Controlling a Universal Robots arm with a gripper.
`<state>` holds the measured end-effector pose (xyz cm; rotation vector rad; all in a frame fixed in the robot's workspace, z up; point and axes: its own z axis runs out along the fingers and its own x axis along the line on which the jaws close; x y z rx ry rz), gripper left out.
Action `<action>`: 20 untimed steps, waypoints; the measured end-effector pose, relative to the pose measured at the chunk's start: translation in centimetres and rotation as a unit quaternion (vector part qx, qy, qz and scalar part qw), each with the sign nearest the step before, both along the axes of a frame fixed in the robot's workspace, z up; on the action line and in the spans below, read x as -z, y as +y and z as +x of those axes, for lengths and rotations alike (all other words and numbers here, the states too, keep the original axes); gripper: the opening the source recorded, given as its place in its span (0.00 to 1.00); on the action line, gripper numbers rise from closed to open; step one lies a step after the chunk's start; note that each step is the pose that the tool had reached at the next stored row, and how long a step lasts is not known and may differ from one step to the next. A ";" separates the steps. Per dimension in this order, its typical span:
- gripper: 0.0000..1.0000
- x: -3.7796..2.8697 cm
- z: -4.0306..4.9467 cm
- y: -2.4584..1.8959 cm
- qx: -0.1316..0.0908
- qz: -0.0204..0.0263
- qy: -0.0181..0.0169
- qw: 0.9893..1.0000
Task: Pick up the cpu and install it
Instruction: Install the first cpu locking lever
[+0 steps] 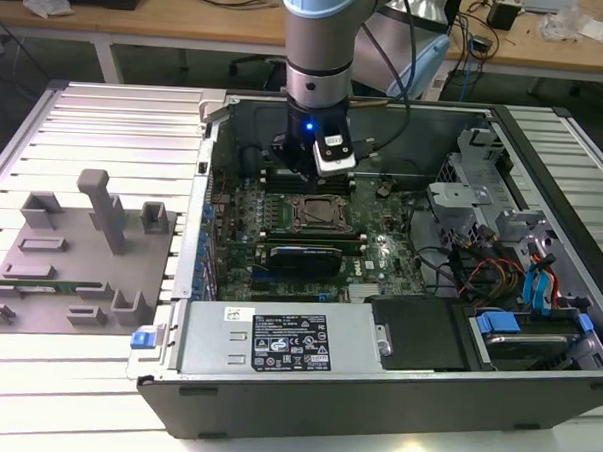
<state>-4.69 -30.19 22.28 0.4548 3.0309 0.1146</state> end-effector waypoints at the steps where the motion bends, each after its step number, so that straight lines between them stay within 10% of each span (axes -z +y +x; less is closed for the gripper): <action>1: 0.11 0.06 0.10 0.00 -0.010 -0.002 0.000 1.000; 4: 0.11 0.16 0.25 0.00 -0.028 -0.011 0.003 1.000; 5: 0.11 0.16 0.28 0.00 -0.035 -0.024 0.004 0.999; 6: 0.11 0.16 0.28 -0.01 -0.038 -0.028 0.004 0.999; 12: 0.11 0.16 0.30 -0.24 -0.058 -0.033 0.005 0.998; 16: 0.11 0.16 0.30 -1.68 -0.062 -0.033 0.004 0.998; 20: 0.11 0.18 0.56 -2.02 -0.068 -0.033 0.005 0.997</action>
